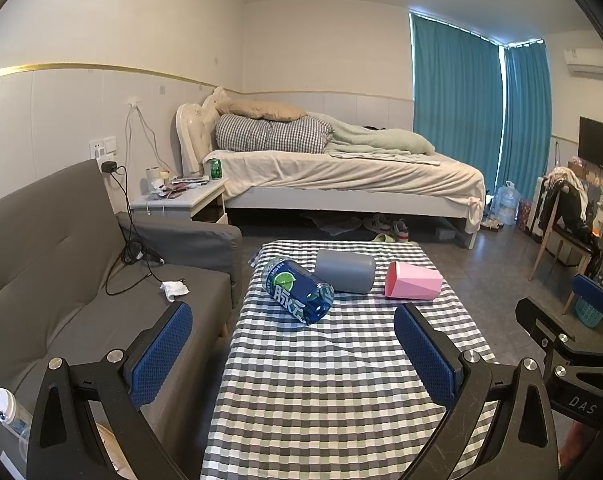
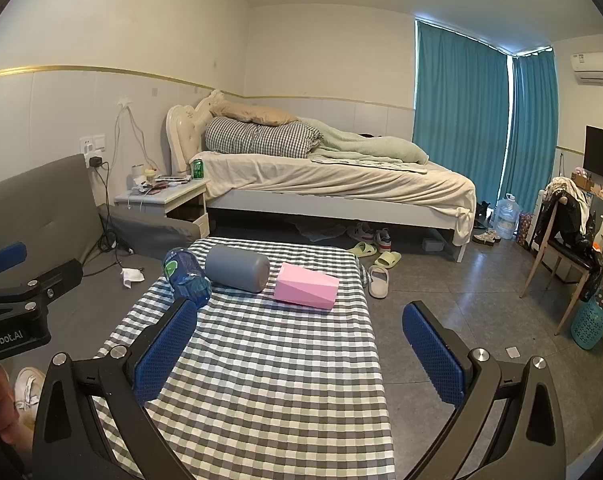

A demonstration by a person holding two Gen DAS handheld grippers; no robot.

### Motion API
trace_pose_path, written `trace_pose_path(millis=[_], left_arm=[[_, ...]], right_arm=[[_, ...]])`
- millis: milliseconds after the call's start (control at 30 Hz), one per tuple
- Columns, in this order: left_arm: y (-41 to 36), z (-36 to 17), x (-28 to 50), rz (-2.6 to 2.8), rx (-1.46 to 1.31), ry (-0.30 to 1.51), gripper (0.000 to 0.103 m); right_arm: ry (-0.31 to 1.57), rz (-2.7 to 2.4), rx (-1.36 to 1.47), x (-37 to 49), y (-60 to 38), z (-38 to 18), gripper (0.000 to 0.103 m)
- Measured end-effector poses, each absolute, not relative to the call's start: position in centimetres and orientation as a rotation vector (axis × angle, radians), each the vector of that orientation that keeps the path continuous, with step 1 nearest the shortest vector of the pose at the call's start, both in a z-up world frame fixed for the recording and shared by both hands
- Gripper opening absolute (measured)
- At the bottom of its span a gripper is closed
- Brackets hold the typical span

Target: Flip cup upside down

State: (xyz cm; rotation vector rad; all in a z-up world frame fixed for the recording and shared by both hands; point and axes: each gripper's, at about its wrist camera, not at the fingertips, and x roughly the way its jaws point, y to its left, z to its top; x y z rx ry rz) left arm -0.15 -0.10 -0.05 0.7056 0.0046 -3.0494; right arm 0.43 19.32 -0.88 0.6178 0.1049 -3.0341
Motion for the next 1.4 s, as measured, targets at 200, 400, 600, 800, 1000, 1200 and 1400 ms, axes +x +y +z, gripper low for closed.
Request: trace_pose_path(millis=[200,400,600,800,1000,1200,1400], left_arm=[[-0.06,-0.01,-0.07,-3.05,0.706,0.004,0.103],[-0.04,-0.04,-0.07,-3.049,0.707,0.004,0.103],[-0.01,0.01,-0.04,-3.05,0.709,0.005,0.103],[-0.02,0.0,-0.08,-3.049,0.709,0.003,0.103],[0.01,0.11,-0.05,-3.048,0.709,0.003,0.103],[0.0,0.09,-0.07,-3.047,0.709,0.004,0.103],[0.02,0.07,-0.07,-3.046,0.709,0.004,0.103]], right_arm=[[0.105,-3.034,0.62,0.41,19.26,-0.89,0.103],[0.105,-3.032,0.622,0.3,19.11,-0.96,0.103],[0.106,-3.032,0.621,0.29,19.09,-1.1,0.103],[0.106,-3.032,0.623,0.42,18.96,-1.06,0.103],[0.107,-3.032,0.624,0.46,18.84,-1.11,0.103],[0.108,-3.031,0.625,0.72,18.55,-1.41,0.103],[0.108,-3.03,0.626,0.64,18.59,-1.34,0.103]])
